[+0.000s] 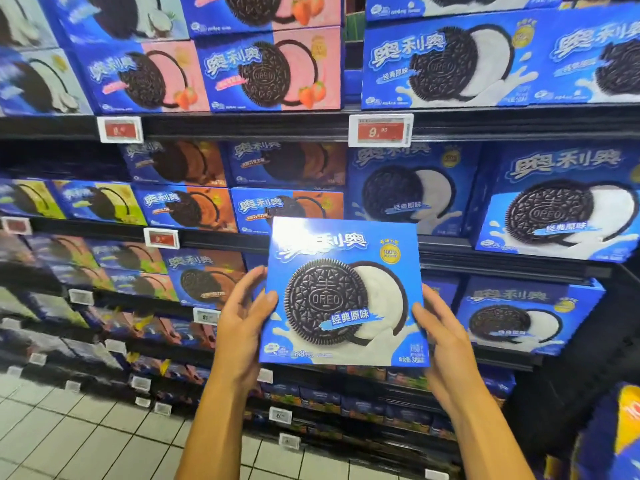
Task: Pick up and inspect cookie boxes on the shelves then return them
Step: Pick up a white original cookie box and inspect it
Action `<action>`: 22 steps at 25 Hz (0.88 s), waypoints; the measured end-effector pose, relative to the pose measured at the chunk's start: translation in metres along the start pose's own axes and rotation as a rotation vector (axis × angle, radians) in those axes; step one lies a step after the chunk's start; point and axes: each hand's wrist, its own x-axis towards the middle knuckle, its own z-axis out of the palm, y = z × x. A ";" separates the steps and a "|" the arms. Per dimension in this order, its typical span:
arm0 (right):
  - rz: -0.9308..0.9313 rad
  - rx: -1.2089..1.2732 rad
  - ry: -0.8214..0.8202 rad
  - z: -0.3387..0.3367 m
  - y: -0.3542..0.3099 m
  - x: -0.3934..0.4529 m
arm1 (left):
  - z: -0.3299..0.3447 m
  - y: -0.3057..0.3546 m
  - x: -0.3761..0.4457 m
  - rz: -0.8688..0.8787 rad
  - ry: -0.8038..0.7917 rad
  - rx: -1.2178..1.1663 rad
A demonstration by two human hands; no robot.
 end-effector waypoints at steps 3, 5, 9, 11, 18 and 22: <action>-0.024 -0.090 -0.065 0.024 0.004 -0.005 | -0.020 0.007 0.002 0.033 0.021 -0.009; -0.056 -0.193 -0.089 0.041 0.011 -0.008 | -0.033 0.010 0.004 0.025 0.052 -0.024; -0.117 -0.359 -0.153 0.066 0.028 -0.012 | -0.059 0.015 0.013 -0.055 0.032 -0.045; -0.155 -0.349 -0.124 0.075 0.036 -0.012 | -0.070 0.017 0.017 -0.094 -0.010 -0.087; -0.179 -0.186 0.000 0.105 0.055 -0.021 | -0.106 0.031 0.031 -0.123 -0.107 -0.250; -0.189 -0.131 0.055 0.123 0.064 -0.026 | -0.119 0.038 0.037 -0.183 -0.200 -0.166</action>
